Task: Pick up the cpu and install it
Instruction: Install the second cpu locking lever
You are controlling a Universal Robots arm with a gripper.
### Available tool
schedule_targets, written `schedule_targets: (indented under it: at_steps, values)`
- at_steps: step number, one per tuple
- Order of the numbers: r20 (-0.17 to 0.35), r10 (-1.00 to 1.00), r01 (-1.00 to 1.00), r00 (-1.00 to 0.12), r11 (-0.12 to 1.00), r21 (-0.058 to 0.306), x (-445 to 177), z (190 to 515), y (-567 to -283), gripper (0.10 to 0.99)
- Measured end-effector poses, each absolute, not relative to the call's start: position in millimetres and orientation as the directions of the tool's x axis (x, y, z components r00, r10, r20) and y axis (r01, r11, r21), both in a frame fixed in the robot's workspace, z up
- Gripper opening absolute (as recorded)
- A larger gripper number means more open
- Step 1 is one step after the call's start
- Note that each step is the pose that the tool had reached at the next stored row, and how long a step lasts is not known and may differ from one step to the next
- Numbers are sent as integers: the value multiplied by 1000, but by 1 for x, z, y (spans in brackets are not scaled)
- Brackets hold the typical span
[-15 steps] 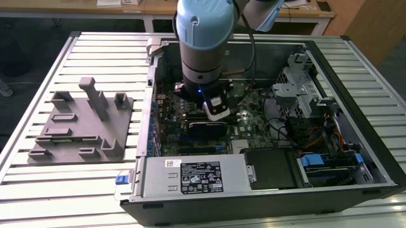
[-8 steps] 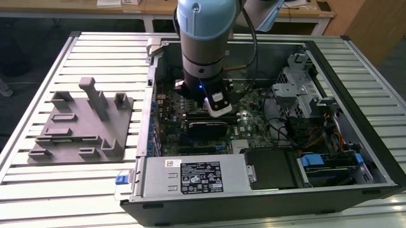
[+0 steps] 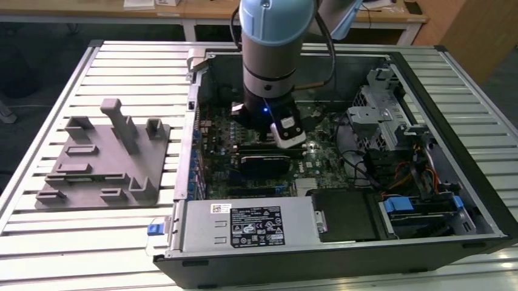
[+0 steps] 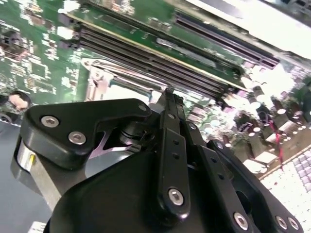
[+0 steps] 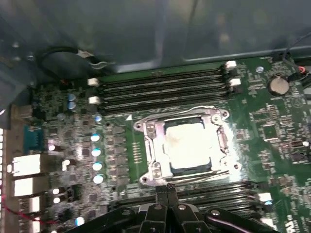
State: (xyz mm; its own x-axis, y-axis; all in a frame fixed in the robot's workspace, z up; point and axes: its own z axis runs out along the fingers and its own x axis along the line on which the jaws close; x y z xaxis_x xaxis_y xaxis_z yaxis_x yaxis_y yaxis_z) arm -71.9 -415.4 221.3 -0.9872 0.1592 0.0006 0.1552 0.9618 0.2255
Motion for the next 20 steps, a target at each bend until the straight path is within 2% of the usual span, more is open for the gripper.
schedule_targets:
  at_steps: [12, 20]
  values:
    - [-3, 159, 156, -987, 967, 203, -49, 220, -397, 106]
    - [-10, 159, 156, -987, 975, 157, -41, 218, -378, 106]
